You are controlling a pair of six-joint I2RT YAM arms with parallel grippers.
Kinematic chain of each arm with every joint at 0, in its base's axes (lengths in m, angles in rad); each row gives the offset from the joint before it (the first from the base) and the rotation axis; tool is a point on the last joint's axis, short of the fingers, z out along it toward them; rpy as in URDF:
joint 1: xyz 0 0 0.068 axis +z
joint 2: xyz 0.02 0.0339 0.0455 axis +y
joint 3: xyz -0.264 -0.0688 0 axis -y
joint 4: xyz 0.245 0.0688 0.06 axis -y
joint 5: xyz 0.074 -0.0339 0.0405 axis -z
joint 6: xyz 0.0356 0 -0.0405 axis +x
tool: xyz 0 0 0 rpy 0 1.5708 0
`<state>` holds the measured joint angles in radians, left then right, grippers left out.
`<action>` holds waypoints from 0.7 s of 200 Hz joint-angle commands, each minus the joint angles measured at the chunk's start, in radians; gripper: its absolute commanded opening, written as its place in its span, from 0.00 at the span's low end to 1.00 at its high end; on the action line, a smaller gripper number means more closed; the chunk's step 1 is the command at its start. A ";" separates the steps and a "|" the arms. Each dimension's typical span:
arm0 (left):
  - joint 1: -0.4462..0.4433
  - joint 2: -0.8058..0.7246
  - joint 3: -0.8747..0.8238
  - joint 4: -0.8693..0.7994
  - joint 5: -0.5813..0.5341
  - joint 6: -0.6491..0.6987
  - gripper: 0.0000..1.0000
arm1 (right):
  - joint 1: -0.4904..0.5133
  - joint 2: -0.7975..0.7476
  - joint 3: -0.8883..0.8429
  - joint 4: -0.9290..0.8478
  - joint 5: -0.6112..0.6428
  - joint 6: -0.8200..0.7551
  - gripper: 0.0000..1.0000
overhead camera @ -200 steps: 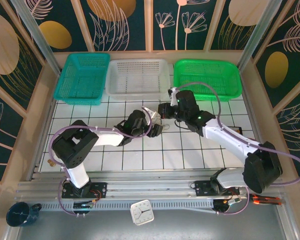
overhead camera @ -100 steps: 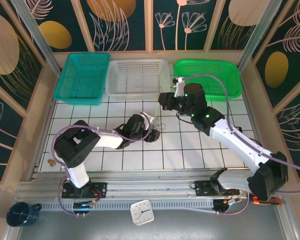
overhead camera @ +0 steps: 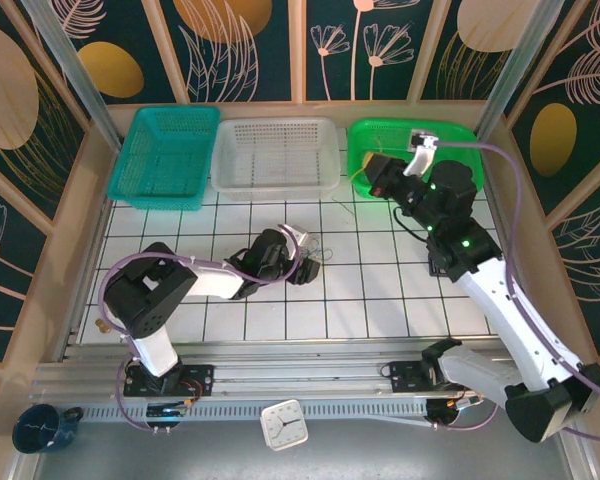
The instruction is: Untangle the cables
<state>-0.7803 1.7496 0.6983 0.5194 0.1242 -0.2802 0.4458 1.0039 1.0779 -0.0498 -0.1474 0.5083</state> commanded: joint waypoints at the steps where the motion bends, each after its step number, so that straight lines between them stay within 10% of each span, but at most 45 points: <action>1: -0.004 -0.083 -0.004 0.017 0.023 -0.040 0.80 | -0.044 -0.031 -0.044 0.011 0.045 0.020 0.00; 140: -0.004 -0.373 -0.007 -0.012 -0.039 -0.209 0.99 | -0.345 0.219 -0.022 0.100 0.032 0.039 0.00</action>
<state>-0.7803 1.4147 0.6975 0.5190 0.1188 -0.4347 0.1581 1.1595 0.9939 -0.0162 -0.1135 0.5320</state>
